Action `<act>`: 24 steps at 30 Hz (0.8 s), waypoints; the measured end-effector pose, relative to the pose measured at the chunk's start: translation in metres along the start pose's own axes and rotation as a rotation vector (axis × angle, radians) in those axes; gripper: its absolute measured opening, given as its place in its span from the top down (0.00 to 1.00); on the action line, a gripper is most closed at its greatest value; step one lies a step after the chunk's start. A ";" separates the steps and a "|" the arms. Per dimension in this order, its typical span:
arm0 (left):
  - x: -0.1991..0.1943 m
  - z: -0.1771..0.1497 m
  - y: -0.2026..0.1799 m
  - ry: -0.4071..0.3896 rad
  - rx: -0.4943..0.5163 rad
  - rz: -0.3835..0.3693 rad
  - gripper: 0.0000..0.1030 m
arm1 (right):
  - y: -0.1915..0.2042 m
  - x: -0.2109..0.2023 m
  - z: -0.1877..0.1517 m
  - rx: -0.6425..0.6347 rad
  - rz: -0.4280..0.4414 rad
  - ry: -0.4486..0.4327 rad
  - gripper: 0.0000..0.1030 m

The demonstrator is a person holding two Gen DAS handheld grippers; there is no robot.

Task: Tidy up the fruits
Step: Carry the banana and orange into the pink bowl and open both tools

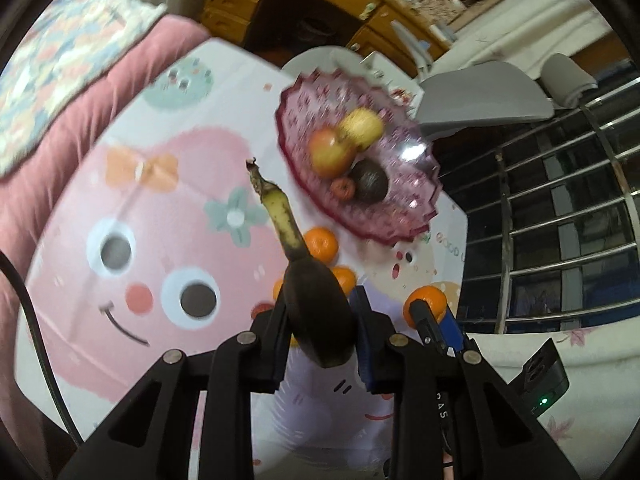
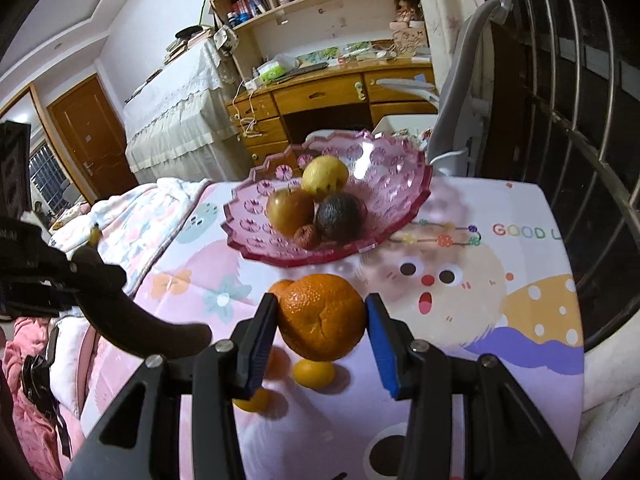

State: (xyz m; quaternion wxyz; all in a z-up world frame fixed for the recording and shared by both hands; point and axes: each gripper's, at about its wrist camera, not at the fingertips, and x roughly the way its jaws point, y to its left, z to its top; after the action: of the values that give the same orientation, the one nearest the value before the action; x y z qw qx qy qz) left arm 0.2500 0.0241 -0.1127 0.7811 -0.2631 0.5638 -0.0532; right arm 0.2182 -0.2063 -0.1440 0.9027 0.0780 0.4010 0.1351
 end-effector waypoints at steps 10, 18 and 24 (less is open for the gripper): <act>-0.034 0.074 -0.027 -0.091 0.194 -0.116 0.75 | 0.035 -0.014 0.040 0.006 -0.083 -0.115 0.56; 0.007 0.119 -0.041 -0.008 0.314 -0.249 0.75 | 0.048 0.008 0.064 0.000 -0.151 -0.131 0.56; 0.058 0.135 -0.031 0.111 0.319 -0.350 0.75 | 0.041 0.038 0.066 0.059 -0.194 -0.077 0.56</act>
State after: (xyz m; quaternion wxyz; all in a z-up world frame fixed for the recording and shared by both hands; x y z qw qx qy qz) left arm 0.4005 0.0226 -0.1173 0.7594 -0.2268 0.5362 -0.2903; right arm 0.2846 -0.1580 -0.1165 0.9236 0.0706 0.3755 0.0323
